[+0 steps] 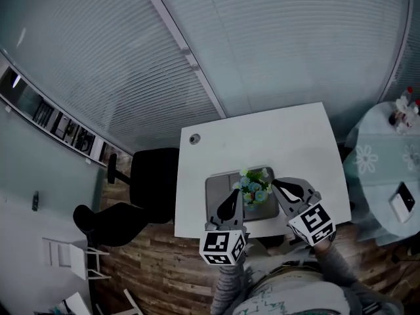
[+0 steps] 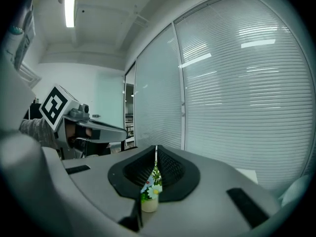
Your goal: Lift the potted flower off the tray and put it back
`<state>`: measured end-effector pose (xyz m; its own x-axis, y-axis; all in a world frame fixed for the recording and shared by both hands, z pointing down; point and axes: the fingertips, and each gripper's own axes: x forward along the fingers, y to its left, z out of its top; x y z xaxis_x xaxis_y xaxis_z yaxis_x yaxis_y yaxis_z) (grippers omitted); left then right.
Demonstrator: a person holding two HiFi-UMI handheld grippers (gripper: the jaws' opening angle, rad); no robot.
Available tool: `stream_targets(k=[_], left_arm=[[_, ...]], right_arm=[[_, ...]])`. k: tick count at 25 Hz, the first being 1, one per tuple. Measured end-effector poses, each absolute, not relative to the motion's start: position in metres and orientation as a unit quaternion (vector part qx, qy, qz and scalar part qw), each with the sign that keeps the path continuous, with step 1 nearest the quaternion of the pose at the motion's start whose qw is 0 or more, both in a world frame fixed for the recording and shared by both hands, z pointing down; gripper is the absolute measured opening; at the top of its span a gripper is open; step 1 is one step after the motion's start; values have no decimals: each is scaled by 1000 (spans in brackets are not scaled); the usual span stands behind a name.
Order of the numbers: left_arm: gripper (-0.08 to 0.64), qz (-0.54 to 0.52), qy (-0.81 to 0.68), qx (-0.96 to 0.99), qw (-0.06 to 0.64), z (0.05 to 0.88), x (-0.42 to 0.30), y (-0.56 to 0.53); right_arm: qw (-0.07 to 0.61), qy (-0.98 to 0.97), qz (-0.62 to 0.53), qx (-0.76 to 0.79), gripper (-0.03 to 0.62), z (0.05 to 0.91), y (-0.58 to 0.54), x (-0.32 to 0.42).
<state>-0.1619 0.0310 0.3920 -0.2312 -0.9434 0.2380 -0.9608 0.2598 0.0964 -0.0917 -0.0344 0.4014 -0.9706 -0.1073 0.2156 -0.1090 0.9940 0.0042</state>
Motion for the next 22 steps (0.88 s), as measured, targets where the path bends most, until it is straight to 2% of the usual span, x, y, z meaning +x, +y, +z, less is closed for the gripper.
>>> stream_targets(k=[11,22], left_arm=[[12,42,-719,683,122,398,-189,4],[11,31,-687,711,149,416,-225,13]], right_arm=[[126,-980,12,151,25,407,-43,-116],[140,-968,18,207,24,412,-34,-144]])
